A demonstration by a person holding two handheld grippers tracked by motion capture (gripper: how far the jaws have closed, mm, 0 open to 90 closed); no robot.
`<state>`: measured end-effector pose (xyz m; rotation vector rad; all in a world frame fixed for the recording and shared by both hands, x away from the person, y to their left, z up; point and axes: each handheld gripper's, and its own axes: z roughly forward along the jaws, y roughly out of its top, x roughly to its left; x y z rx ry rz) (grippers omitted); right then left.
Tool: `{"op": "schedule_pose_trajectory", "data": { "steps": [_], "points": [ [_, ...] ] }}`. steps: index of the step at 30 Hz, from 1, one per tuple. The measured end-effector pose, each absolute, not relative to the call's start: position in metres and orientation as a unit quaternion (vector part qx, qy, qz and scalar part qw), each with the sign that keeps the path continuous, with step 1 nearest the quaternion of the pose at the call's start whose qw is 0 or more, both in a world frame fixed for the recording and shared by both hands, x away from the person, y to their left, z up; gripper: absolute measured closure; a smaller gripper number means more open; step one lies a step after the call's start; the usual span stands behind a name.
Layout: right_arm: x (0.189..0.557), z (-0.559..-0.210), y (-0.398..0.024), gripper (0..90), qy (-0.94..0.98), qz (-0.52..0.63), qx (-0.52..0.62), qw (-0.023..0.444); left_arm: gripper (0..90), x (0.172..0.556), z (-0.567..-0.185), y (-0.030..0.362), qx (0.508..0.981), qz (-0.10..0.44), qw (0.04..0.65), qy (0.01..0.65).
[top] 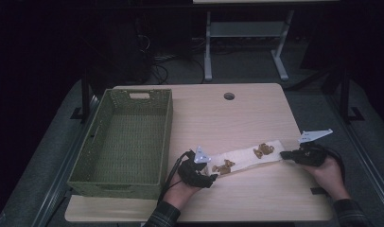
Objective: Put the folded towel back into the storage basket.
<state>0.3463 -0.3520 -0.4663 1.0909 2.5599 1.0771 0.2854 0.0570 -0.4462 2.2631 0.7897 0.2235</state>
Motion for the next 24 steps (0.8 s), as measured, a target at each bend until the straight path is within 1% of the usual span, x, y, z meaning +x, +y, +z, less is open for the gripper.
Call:
{"op": "schedule_pose_trajectory", "data": {
  "steps": [18, 19, 20, 21, 24],
  "points": [
    [0.403, -0.470, -0.325, 89.2, 0.851, 0.369, 0.362, 0.089, 40.1, 0.289, -0.444, 0.057, 0.871, 0.092, 0.368, 0.313],
    [0.403, -0.470, -0.324, 87.9, 0.850, 0.370, 0.364, 0.087, 40.4, 0.289, -0.443, 0.057, 0.870, 0.093, 0.370, 0.313],
    [0.403, -0.469, -0.324, 83.4, 0.849, 0.374, 0.362, 0.086, 41.7, 0.290, -0.442, 0.057, 0.869, 0.093, 0.372, 0.312],
    [0.401, -0.468, -0.325, 81.2, 0.848, 0.377, 0.364, 0.083, 42.5, 0.291, -0.441, 0.057, 0.870, 0.096, 0.371, 0.311],
    [0.393, -0.462, -0.330, 76.1, 0.844, 0.387, 0.360, 0.086, 52.1, 0.298, -0.438, 0.058, 0.868, 0.100, 0.377, 0.307]
  ]
}}
